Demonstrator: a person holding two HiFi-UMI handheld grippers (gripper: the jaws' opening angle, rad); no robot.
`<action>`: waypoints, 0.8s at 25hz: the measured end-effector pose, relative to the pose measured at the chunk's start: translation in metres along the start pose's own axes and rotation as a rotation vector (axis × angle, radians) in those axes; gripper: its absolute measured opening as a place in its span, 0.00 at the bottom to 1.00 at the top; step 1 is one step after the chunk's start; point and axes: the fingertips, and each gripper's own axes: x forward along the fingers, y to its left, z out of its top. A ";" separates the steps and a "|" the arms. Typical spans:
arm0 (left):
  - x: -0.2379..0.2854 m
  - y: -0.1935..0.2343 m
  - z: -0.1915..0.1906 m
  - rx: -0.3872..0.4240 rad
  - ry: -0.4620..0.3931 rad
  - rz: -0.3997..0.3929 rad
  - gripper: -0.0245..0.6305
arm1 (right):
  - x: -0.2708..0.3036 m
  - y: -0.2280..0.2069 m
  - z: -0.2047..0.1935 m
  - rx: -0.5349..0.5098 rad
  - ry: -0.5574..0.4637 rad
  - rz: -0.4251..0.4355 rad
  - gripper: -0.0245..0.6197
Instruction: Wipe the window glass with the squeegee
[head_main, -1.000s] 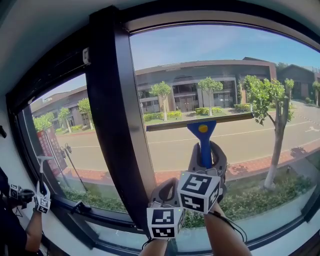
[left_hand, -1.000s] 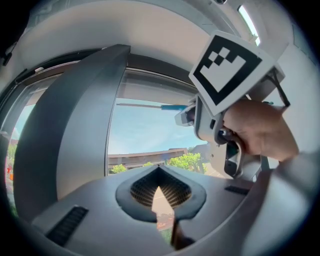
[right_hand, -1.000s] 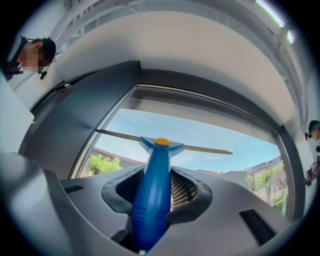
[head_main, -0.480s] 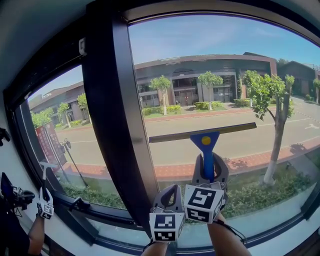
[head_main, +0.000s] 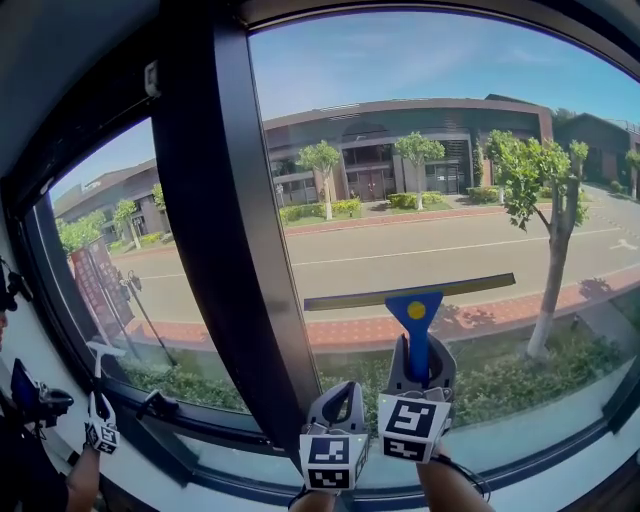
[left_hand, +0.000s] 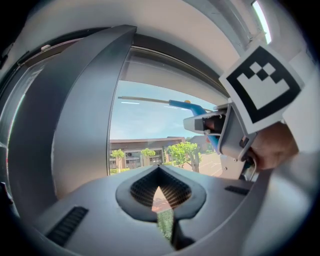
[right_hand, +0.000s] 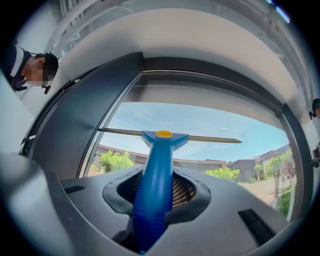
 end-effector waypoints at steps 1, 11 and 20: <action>0.000 0.000 -0.003 -0.002 0.006 -0.001 0.04 | -0.001 0.000 -0.004 -0.001 0.005 0.003 0.22; -0.001 0.009 -0.026 -0.026 0.060 0.002 0.04 | -0.007 0.014 -0.034 -0.012 0.072 0.028 0.22; -0.006 0.003 -0.056 -0.057 0.115 -0.007 0.04 | -0.019 0.019 -0.066 -0.008 0.136 0.047 0.21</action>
